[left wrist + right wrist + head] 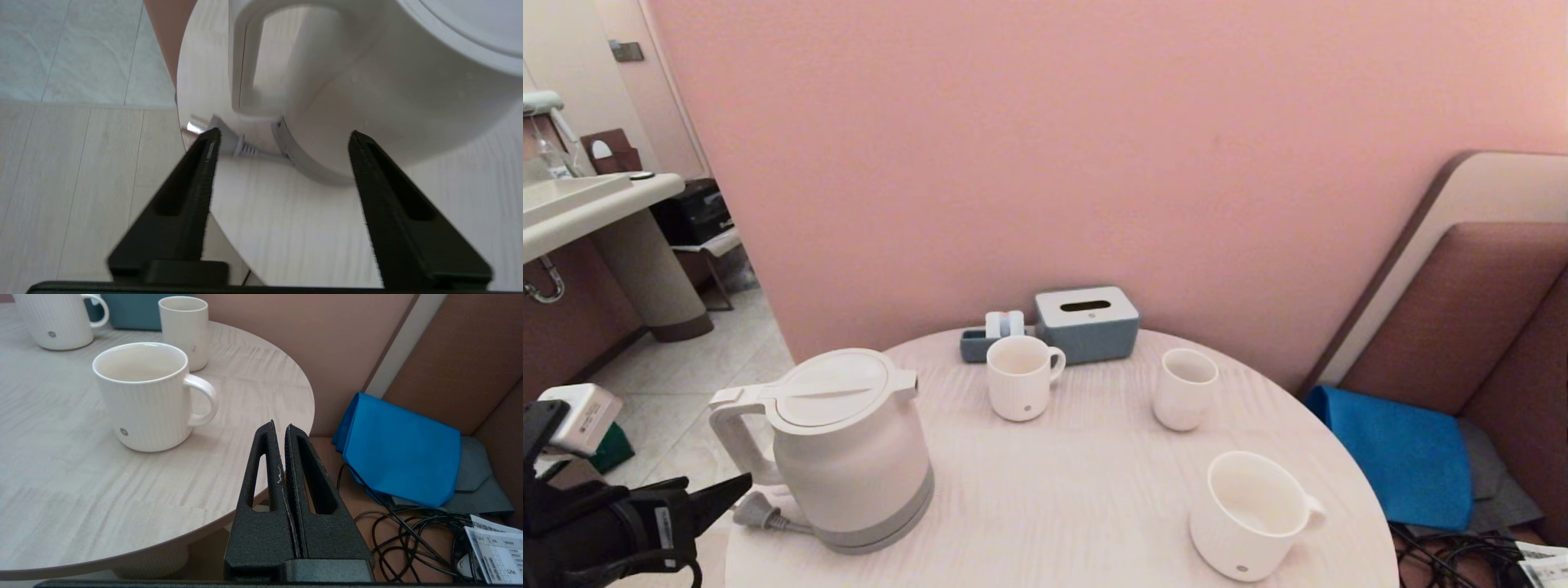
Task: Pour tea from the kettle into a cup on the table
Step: Pick up the kettle
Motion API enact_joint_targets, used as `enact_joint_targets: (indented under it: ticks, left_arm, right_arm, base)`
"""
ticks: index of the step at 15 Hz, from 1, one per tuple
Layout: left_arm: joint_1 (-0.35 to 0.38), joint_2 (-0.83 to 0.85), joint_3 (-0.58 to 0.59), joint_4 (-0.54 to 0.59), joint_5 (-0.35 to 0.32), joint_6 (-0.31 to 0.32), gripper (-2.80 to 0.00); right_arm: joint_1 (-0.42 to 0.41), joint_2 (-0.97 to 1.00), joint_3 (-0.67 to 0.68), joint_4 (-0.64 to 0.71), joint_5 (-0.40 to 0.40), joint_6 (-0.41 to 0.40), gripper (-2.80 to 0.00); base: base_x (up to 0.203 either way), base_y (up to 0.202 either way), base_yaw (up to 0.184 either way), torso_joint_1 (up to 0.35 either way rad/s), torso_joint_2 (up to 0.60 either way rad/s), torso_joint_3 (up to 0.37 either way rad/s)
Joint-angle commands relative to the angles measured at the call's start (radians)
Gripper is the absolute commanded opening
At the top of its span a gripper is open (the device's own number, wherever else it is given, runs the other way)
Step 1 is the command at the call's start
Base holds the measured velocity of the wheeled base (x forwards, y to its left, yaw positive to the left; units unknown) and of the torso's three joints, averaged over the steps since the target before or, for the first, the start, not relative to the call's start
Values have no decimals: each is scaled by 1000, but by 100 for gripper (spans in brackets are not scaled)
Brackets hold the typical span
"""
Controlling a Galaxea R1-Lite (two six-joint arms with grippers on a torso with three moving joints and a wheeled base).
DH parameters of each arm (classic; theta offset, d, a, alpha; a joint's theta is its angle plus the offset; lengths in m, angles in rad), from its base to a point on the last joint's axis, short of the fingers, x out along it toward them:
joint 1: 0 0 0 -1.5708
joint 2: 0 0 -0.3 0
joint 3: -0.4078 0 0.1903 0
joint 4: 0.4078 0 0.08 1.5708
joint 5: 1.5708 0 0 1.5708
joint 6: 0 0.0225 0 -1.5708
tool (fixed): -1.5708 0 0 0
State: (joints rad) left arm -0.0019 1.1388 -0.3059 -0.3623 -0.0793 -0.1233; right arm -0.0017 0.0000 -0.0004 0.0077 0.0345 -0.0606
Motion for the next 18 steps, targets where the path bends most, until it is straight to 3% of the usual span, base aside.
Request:
enact_joint_targets:
  ticks: [1, 5, 13, 18]
  left_arm:
    - [0, 79, 23, -62, 0, 1, 0]
    - [5, 205, 111, -325, 2, 48, 0]
    - [56, 212, 97, -332, 0, 93, 0]
    - [56, 285, 84, -417, 0, 113, 0]
  right_arm:
    - [0, 0, 0, 0, 1, -1, -280]
    - [0, 0, 0, 0, 1, -1, -280]
    - [0, 0, 0, 0, 1, -1, -280]
    - [0, 0, -1, 0, 1, -1, -280]
  base:
    - [0, 0, 0, 0, 0, 0]
    - [0, 0, 0, 0, 0, 0]
    - [0, 0, 0, 0, 0, 0]
    - [0, 0, 0, 0, 0, 0]
